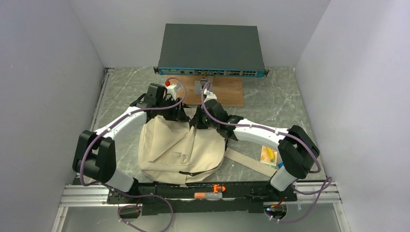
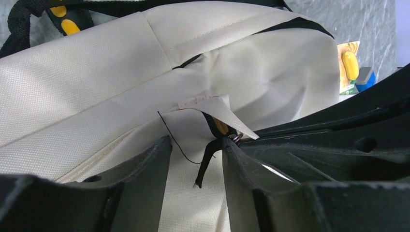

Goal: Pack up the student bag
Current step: Unzip the student bag at the center of the board.

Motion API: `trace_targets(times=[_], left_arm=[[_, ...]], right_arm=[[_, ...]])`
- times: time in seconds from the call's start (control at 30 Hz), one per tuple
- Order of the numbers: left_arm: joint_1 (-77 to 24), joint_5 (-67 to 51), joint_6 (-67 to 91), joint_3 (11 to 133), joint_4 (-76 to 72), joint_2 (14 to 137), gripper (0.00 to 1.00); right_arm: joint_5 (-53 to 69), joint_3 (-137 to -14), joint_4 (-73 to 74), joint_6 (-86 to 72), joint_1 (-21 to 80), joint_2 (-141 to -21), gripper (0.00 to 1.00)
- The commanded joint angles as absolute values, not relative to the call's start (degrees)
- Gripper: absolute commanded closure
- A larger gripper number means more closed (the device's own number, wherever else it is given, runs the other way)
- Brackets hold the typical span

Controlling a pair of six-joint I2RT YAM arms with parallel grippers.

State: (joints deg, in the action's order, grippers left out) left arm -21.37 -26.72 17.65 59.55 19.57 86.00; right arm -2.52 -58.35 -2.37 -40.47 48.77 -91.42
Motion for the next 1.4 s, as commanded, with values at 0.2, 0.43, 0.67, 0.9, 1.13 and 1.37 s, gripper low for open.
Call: trace_targets(times=[0.2, 0.43, 0.67, 0.9, 1.13, 1.37], left_arm=[[-22.2, -33.7, 16.8, 58.4, 17.0, 86.4, 0.56], [-22.3, -39.1, 19.4, 57.0, 14.3, 84.8, 0.75], [-22.8, -39.4, 20.6, 53.9, 15.4, 79.6, 1.0], [-24.9, -36.9, 23.0, 50.9, 17.0, 73.2, 1.0], [-28.5, -31.7, 25.2, 49.1, 18.6, 71.2, 1.0], [-32.9, -26.2, 26.8, 47.6, 21.5, 68.3, 1.0]], right_arm=[[-1.0, -58.9, -4.9, -40.2, 48.5, -87.7, 1.0], [-2.5, -58.4, -4.4, -41.0, 48.4, -87.3, 1.0], [-0.3, -59.3, -2.3, -41.3, 47.2, -88.2, 1.0], [5.5, -58.2, -3.4, -42.0, 45.4, -86.9, 0.82], [6.9, -63.2, -0.5, -39.0, 45.3, -91.5, 0.74], [3.1, -66.5, 4.0, -36.6, 45.4, -95.0, 0.96]])
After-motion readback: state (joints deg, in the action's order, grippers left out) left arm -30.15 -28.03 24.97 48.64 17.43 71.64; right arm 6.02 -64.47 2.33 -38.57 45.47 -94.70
